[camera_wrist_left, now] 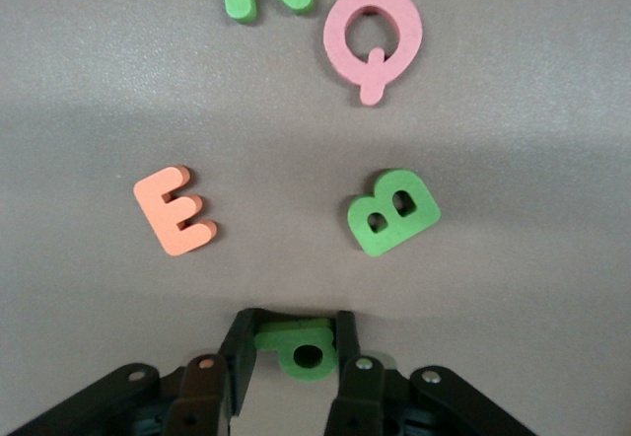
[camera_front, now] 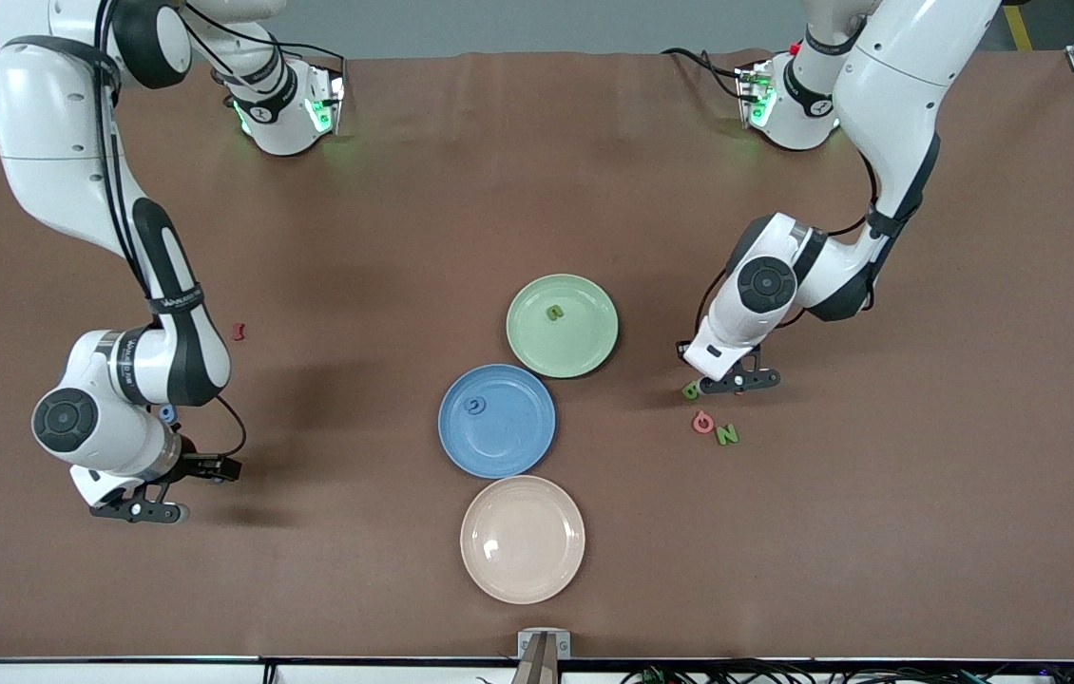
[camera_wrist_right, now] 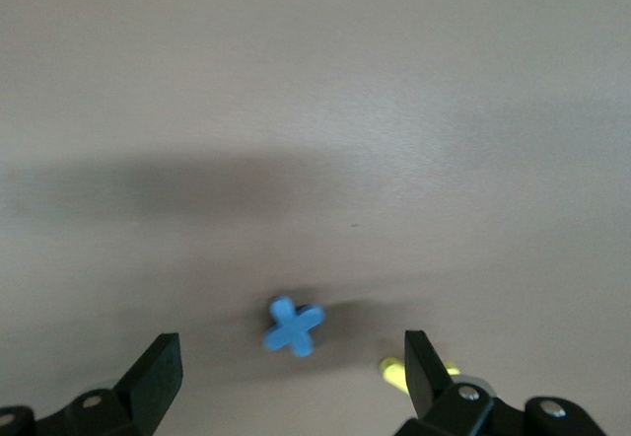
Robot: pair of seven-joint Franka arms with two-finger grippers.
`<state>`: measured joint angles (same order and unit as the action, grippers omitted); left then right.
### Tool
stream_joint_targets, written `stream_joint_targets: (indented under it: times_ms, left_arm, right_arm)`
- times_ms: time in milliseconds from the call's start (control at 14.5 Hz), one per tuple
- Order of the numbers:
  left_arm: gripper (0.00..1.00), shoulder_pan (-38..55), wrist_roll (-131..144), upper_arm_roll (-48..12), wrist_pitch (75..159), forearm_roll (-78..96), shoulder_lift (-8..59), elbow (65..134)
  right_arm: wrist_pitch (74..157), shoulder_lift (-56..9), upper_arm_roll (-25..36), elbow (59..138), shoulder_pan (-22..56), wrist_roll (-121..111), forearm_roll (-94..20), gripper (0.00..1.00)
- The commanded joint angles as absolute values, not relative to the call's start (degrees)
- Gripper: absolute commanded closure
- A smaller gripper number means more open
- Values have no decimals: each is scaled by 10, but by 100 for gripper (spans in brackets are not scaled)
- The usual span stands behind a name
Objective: Sort letters by color into matching plates
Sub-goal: 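Grasp the green p with the left gripper while the right gripper grasps the X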
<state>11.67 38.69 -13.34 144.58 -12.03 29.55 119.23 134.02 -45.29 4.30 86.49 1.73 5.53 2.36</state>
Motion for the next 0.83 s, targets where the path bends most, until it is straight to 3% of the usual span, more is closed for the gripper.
stream_joint_targets:
  times_ms: [0, 277, 761]
  left_arm:
    - [83, 113, 389, -136, 1453, -129, 280, 1201]
    - [83, 113, 396, -163, 1423, -121, 259, 1192]
    - [83, 128, 508, -240, 1353, -120, 260, 1135]
  right_arm:
    - [1341, -461, 30, 855, 10, 49, 17, 0]
    - [1340, -461, 31, 856, 14, 51, -33, 1]
    - [1339, -475, 31, 856, -4, 132, -105, 11]
